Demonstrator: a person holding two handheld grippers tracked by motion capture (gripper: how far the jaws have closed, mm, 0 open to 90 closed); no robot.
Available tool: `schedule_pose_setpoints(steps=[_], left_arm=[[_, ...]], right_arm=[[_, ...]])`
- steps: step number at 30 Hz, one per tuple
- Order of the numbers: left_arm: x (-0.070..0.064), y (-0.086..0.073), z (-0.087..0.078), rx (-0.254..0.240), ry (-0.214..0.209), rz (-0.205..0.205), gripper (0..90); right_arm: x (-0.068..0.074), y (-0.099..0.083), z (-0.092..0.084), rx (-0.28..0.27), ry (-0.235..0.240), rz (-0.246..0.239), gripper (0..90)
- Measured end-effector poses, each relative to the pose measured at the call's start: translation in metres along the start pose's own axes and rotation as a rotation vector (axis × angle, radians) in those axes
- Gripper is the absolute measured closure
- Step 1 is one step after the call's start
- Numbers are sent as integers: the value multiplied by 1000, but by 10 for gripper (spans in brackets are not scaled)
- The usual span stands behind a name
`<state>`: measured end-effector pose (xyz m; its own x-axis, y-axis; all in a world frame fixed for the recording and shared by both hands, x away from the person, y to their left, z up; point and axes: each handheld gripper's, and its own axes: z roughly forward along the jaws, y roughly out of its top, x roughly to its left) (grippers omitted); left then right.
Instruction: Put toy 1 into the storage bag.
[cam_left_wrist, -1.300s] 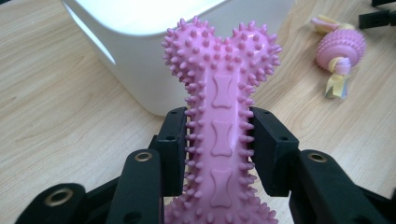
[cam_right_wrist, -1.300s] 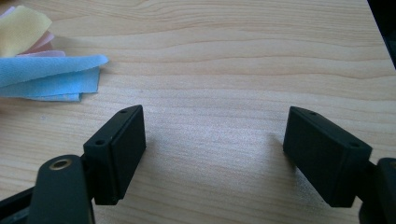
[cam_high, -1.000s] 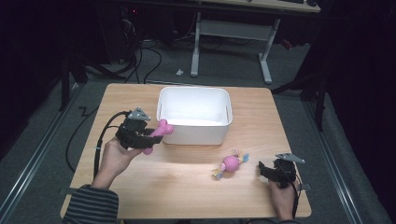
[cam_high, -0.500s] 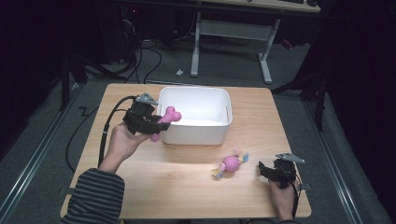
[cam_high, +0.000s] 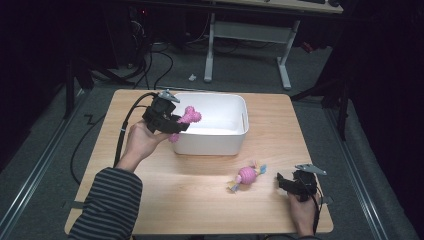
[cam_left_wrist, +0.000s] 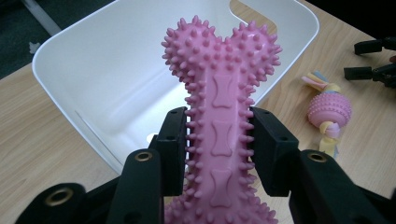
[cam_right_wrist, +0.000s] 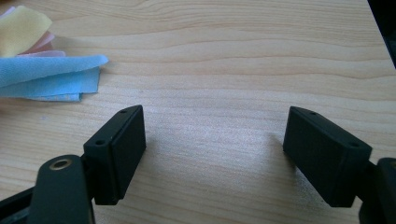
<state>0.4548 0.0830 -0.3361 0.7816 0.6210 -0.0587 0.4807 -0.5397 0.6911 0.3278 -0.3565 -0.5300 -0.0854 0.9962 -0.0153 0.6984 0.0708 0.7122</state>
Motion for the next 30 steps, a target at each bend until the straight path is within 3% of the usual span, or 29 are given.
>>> schedule_pose_setpoints(steps=[6, 8, 11, 30], left_arm=[[2, 10, 8, -3, 0, 14, 594], [2, 14, 13, 13, 18, 40, 594], [4, 16, 17, 21, 22, 42, 594], [16, 24, 51, 24, 54, 1, 591]], right_arm=[[0, 0, 0, -2, 1, 0, 212], [0, 0, 0, -2, 0, 3, 216], [0, 0, 0, -3, -1, -1, 218], [1, 0, 0, -1, -1, -3, 225]])
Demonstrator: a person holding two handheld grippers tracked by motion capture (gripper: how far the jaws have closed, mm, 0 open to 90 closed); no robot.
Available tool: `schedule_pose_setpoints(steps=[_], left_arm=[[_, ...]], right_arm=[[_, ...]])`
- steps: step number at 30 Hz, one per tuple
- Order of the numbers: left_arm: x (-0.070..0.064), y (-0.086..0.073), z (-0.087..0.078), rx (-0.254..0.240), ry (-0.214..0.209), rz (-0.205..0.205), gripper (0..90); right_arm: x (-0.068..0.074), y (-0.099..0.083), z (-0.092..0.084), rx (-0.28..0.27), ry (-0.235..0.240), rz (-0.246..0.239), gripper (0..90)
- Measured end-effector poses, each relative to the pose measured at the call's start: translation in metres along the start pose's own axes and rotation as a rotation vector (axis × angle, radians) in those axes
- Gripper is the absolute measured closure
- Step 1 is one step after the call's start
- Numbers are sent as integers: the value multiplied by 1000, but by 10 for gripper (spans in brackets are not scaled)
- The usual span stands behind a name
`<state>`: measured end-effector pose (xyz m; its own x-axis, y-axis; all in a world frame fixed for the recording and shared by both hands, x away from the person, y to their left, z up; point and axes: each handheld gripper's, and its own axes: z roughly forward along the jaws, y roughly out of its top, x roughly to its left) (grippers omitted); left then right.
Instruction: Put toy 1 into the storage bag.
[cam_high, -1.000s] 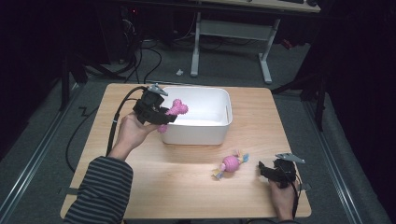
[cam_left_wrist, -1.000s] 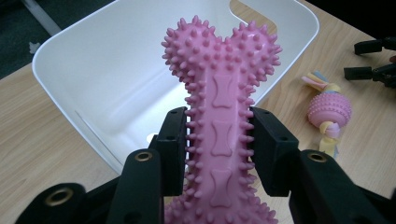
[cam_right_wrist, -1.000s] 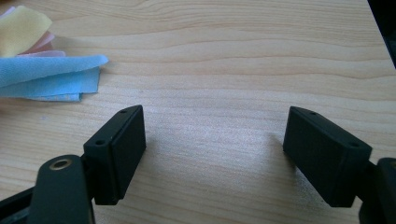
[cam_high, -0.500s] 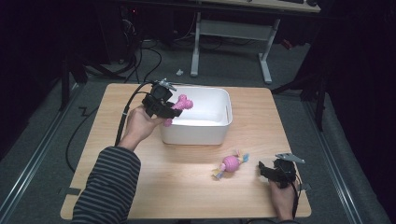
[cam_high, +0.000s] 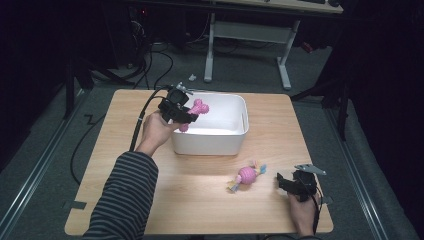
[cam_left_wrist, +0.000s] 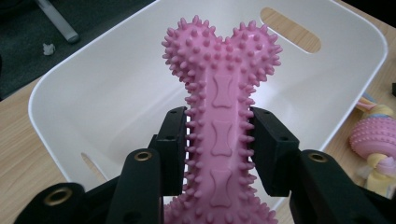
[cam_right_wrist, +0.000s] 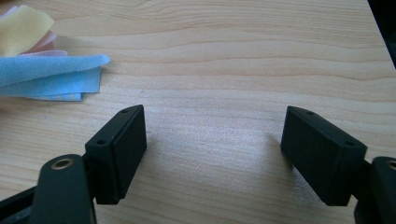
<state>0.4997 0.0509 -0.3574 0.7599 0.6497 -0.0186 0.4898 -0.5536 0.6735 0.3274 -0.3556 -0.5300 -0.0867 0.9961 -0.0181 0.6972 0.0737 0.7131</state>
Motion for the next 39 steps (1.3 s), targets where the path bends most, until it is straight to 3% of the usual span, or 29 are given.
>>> schedule_pose_setpoints(steps=[2, 11, 12, 27, 34, 39], left_arm=[[-1, 0, 6, 7, 19, 8, 590], [1, 1, 17, 28, 14, -2, 588], [1, 0, 19, 39, 28, 7, 588], [-2, -1, 34, 92, 26, 20, 583], [-2, -2, 39, 123, 29, 16, 575], [-1, -2, 41, 132, 7, -7, 534]], right_arm=[[0, 0, 0, -3, 2, -1, 226], [0, 0, 0, -3, 3, 0, 226], [0, 0, 0, -3, 3, 1, 226], [0, 0, 0, -3, 3, 0, 226], [0, 0, 0, -3, 3, 1, 226], [0, 0, 0, -3, 3, 0, 226]])
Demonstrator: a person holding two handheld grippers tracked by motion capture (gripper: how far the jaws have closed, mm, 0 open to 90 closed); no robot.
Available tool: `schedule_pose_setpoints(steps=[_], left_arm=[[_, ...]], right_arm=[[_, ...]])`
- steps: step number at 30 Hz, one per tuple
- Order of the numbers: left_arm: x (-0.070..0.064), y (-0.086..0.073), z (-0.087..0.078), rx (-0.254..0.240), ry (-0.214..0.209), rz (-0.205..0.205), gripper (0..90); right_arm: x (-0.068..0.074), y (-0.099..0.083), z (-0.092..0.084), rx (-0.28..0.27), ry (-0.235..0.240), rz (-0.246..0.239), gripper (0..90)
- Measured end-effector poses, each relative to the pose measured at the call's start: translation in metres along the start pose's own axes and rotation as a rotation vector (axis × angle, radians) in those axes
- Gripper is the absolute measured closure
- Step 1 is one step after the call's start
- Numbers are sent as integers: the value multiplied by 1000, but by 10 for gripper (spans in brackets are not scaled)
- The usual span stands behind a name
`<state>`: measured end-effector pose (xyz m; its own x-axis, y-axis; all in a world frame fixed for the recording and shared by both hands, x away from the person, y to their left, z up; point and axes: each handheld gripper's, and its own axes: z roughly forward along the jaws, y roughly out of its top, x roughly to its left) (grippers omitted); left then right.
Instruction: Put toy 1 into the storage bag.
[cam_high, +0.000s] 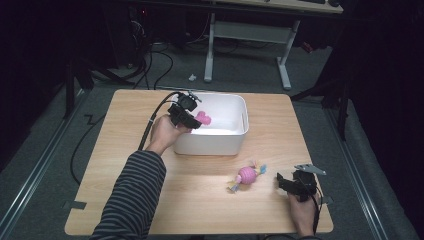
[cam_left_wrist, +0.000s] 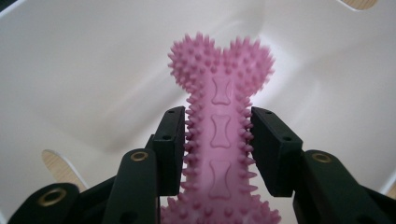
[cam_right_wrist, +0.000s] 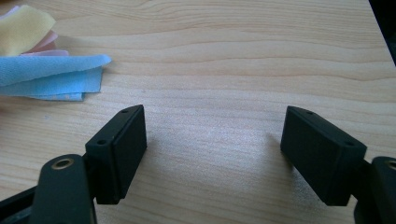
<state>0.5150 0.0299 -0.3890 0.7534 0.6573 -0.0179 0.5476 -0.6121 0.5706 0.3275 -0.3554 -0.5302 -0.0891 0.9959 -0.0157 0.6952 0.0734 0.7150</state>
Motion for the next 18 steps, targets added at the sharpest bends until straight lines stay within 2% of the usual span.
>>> schedule_pose_setpoints(steps=[2, 6, 16, 18], left_arm=[[-1, 0, -2, -8, -4, -7, 522], [-3, -1, -7, -9, 6, 4, 475], [3, -13, -33, -104, 12, -47, 404], [3, -15, -39, -124, 17, -44, 396]], right_arm=[[0, 0, 0, 0, 0, 0, 226], [0, 0, 0, 1, 1, 0, 227], [0, 0, 0, 0, 2, 0, 227], [0, 0, 0, 0, 2, 0, 227]])
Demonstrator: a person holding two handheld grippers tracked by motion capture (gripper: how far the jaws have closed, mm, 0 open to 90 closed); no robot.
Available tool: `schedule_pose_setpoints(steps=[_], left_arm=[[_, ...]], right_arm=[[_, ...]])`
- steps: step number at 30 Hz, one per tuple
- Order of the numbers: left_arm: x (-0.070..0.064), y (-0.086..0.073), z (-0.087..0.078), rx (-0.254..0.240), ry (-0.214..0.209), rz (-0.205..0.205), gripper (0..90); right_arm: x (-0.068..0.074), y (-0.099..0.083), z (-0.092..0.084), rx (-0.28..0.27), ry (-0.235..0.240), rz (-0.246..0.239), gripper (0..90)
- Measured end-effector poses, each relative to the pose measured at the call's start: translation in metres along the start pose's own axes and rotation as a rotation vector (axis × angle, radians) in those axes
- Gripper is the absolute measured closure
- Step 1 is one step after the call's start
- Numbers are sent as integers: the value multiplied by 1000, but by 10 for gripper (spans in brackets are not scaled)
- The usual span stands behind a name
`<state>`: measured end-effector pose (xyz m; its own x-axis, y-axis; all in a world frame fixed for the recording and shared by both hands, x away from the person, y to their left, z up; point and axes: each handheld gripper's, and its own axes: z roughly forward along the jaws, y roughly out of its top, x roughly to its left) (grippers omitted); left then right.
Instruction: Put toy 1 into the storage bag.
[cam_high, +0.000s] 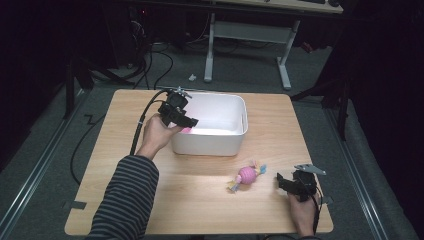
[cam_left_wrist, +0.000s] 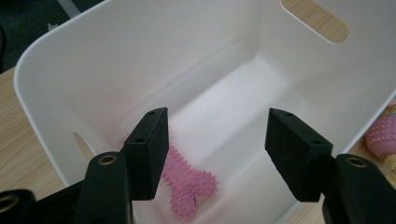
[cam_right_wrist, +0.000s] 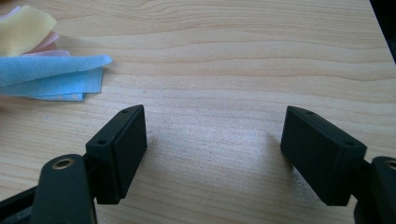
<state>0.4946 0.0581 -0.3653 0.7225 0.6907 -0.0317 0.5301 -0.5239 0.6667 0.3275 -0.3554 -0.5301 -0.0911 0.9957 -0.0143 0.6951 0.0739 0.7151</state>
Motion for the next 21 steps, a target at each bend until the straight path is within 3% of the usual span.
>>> schedule_pose_setpoints(steps=[8, 14, 21], left_arm=[[1, -10, -26, -70, 7, -13, 388], [1, -18, -43, -90, 30, -2, 382], [0, -27, -60, -130, 5, -22, 384]], right_arm=[[0, 0, 0, 1, -1, 0, 227], [0, 0, 0, 3, -1, 1, 227], [0, 0, 0, 0, -1, 1, 226]])
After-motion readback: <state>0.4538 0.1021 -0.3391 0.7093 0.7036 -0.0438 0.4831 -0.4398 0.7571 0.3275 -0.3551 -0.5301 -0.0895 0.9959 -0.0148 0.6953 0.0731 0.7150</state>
